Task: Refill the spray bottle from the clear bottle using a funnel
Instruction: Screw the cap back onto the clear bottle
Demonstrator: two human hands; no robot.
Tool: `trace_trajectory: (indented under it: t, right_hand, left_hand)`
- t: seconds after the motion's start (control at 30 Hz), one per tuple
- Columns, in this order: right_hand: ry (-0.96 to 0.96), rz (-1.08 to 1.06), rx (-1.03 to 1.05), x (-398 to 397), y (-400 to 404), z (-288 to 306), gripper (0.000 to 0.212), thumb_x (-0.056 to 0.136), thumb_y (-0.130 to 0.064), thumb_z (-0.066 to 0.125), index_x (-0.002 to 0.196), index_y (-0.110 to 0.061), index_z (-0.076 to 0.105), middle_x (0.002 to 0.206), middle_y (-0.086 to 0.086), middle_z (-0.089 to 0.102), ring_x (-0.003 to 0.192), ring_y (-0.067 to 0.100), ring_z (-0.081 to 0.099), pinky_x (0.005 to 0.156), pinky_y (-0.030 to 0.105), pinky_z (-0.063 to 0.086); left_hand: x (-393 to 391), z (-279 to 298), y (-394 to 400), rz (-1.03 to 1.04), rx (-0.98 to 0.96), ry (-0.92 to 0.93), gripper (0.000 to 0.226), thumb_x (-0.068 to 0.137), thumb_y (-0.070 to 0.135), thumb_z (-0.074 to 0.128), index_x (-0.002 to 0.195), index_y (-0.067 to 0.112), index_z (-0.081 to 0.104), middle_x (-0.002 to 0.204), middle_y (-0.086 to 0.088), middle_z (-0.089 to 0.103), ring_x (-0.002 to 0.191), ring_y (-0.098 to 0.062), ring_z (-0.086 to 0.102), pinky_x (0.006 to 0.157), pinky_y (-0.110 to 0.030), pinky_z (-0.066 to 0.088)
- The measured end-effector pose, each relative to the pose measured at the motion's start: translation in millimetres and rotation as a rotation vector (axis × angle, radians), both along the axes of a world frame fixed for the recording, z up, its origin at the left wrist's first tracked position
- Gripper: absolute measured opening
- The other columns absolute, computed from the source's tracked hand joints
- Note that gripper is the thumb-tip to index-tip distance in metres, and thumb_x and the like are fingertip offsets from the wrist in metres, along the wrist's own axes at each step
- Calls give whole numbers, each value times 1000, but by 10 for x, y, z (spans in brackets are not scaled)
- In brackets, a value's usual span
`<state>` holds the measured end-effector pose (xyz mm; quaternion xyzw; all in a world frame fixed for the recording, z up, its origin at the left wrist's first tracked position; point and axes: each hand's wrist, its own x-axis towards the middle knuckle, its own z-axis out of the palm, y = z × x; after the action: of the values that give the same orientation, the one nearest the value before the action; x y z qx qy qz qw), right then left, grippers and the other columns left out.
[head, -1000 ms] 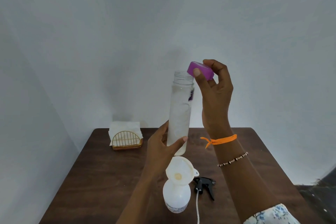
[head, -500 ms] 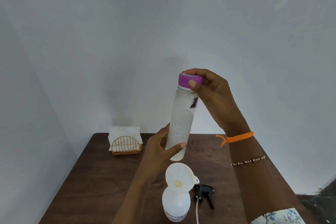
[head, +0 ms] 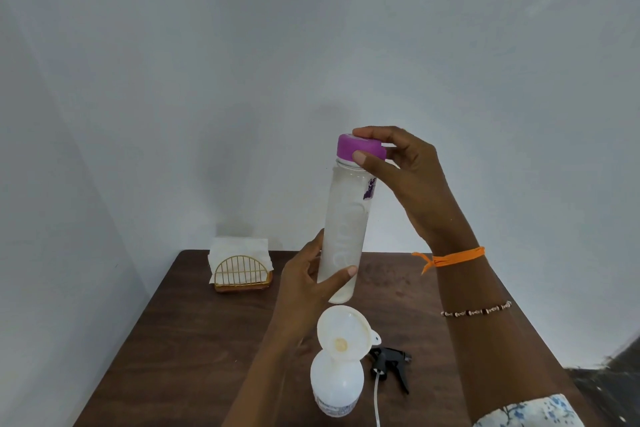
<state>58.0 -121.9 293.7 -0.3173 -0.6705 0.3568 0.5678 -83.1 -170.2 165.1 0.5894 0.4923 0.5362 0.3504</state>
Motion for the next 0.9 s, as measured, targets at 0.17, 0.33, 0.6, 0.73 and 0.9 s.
trace_trajectory:
  t: [0.17,0.33,0.6,0.73,0.9]
  right_hand:
    - [-62,-43,-42,-17,-15,-11,37,75,-38,68,107,-24,58,123,2,55,107,12,57,79,17,50]
    - [128,213,-67,41,-23,-31,28,88,-19,41,105,-16,63,110,2,64,107,14,58,93,27,47]
    - [13,11,-97,12,-2,-39,29,79,-23,71,107,-22,64,123,9,57,107,22,60,79,22,49]
    - [2,-82,-108,-52,-29,-24,46,76,-36,68,115,-16,52,118,0,55,101,12,57,76,16,48]
    - [137,159,-190,-50,14,-80,32,86,-28,50,114,-13,58,116,4,62,109,14,58,96,27,45]
  left_hand:
    - [38,5,-12,-10,-6,-1,53,75,29,74,108,55,42,109,29,56,100,2,59,75,-8,50]
    - [15,-49,6,4,-1,6,52,74,33,74,111,55,44,117,19,60,104,-5,60,83,-18,53]
    - [20,-25,-42,-8,-5,15,55,73,30,75,110,54,41,110,28,55,101,1,58,76,-10,51]
    - [21,-62,-29,0,-35,-31,53,73,32,75,114,48,46,119,15,60,106,-10,60,87,-25,54]
    - [-17,-91,-4,4,-40,-42,56,72,30,76,120,43,49,121,11,62,107,-11,61,88,-30,55]
